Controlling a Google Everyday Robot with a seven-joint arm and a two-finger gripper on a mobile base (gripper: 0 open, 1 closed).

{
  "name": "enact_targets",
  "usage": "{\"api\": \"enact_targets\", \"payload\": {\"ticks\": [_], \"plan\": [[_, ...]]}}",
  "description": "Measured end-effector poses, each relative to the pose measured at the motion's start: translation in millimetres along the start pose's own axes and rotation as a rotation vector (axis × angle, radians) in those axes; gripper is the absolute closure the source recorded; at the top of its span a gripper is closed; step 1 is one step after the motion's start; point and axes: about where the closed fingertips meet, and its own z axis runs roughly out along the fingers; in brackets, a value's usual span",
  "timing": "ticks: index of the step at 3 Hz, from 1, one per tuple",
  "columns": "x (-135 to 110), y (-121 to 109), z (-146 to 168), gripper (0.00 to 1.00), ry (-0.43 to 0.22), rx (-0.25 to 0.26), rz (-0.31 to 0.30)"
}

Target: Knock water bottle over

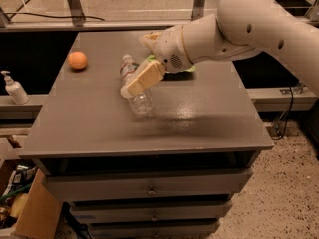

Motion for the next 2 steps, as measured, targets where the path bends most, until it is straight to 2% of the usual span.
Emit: {"api": "enact_targets", "payload": {"ticks": [2], "plan": [[42.2, -12.9, -33.5, 0.0, 0.059, 0.041, 0.013]]}}
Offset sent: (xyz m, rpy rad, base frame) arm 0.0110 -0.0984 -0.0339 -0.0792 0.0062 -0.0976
